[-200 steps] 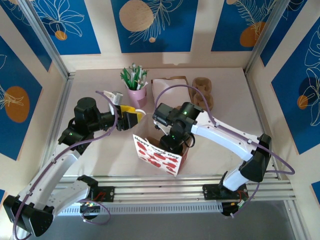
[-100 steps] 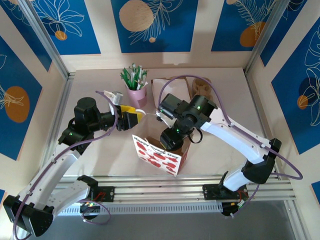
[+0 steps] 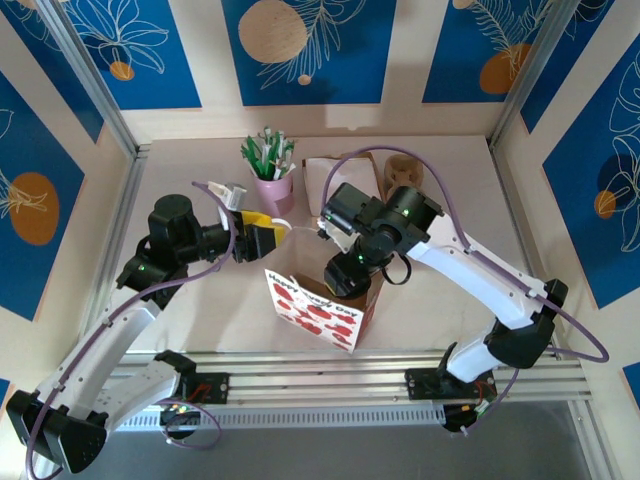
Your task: Pack the takeout coffee
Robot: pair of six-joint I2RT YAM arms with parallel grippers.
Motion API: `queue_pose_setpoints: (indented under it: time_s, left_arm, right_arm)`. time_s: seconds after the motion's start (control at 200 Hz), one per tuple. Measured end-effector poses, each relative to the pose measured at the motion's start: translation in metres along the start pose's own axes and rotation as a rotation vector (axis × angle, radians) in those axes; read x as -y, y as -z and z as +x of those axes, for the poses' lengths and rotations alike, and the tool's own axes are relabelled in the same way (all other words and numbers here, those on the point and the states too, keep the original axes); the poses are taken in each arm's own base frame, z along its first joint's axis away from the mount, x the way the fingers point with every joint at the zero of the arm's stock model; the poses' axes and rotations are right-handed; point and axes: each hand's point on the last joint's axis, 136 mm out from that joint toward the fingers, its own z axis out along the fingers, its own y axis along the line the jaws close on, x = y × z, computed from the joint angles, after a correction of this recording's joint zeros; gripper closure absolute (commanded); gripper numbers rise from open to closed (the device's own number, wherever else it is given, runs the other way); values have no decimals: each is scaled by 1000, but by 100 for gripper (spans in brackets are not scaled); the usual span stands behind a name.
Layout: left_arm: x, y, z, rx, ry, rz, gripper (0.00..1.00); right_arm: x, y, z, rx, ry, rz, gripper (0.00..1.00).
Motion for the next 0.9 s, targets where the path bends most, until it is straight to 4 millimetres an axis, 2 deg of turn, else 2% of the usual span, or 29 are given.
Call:
queue_pose_setpoints:
  time_s: [0.24, 0.55, 0.69, 0.9]
  left_arm:
    - [0, 0, 0, -1, 0, 0, 29]
    - [0, 0, 1, -3, 1, 4, 29]
    - [0, -1, 1, -7, 4, 5, 29]
    - [-1, -2, 2, -10, 6, 5, 29]
  right_arm:
    - [8, -13, 8, 0, -23, 2, 58]
    - [9, -56, 23, -20, -48, -21, 58]
    - [11, -70, 22, -7, -61, -26, 58]
    - [15, -77, 15, 24, -80, -36, 58]
